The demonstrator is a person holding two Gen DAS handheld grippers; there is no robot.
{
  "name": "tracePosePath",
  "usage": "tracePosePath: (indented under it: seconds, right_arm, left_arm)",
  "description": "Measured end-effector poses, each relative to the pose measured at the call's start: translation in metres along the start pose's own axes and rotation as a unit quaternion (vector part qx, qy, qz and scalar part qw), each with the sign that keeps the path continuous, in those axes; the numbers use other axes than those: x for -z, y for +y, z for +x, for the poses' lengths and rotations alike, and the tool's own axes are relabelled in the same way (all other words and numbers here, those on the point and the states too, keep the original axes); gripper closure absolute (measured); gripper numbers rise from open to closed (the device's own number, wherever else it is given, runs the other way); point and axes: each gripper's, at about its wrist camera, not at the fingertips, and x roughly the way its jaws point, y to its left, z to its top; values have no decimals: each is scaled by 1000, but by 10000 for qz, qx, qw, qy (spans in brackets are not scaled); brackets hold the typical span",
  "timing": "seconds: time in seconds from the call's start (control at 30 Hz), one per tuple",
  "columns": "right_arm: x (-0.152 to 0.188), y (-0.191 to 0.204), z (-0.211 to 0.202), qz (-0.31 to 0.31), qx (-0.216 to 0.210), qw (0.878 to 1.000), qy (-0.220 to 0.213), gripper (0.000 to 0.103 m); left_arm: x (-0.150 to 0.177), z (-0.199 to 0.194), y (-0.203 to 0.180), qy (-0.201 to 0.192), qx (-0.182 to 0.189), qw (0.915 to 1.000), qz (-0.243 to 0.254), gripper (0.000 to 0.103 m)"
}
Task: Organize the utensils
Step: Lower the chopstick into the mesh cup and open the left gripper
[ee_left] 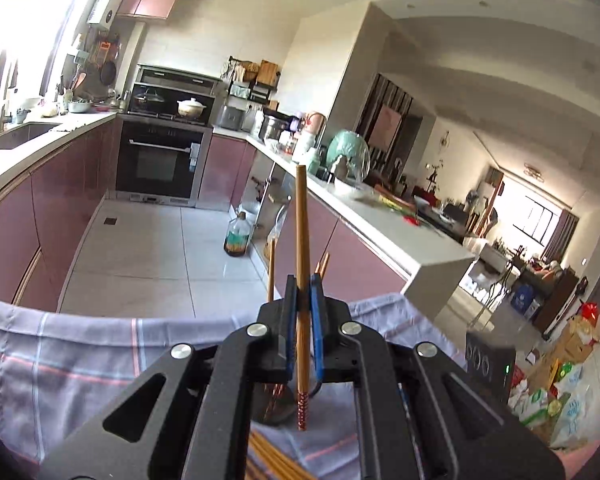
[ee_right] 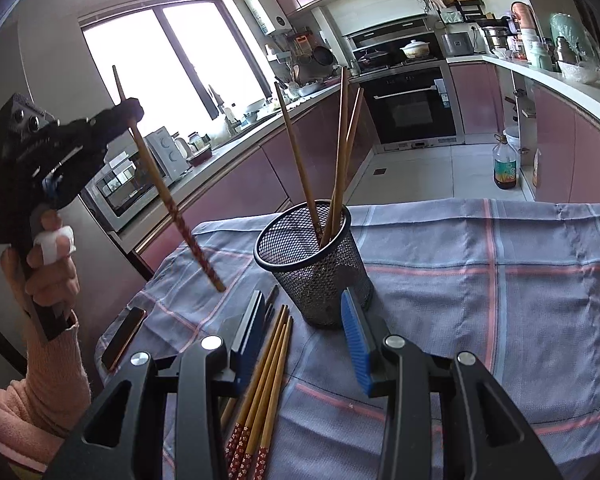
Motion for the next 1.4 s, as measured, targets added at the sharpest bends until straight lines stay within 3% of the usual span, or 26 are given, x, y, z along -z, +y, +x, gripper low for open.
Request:
tracePosePath:
  seconds: [0.1,0.3,0.57,0.77,0.93,1.0,1.07,1.23,1.4]
  right_arm:
    - [3,-2,3,27,-22,10000,38,66]
    - [7,0,6,15,-71,9999,107,66]
    - [11,-3,12,54,-126,9997,218,66]
    - [14,0,16,41,-183,9993,311,66]
    - [16,2,19,3,-178,9990,406,65]
    - [16,3,20,-8,-189,9989,432,65]
    - [17,6,23,-41,-198,9987,470,64]
    - [21,10,30,-123,-185,9977,634,64]
    - [26,18,41,-301,-163,9956,871,64]
  left_arm:
    - [-11,10,-1,-198,-30,9998,-36,96]
    - [-13,40,0,-237,-206,9995,-95,96]
    - [8,91,10,580,-505,9970,0,96]
    - [23,118,18,885,-670,9937,130,96]
    - [26,123,18,947,-769,9924,178,95]
    - [29,127,17,1007,-988,9896,263,94]
    - [29,128,21,964,-1047,9895,261,83]
    - [27,114,31,854,-1143,9897,129,72]
    - [37,89,34,759,-1198,9898,122,72]
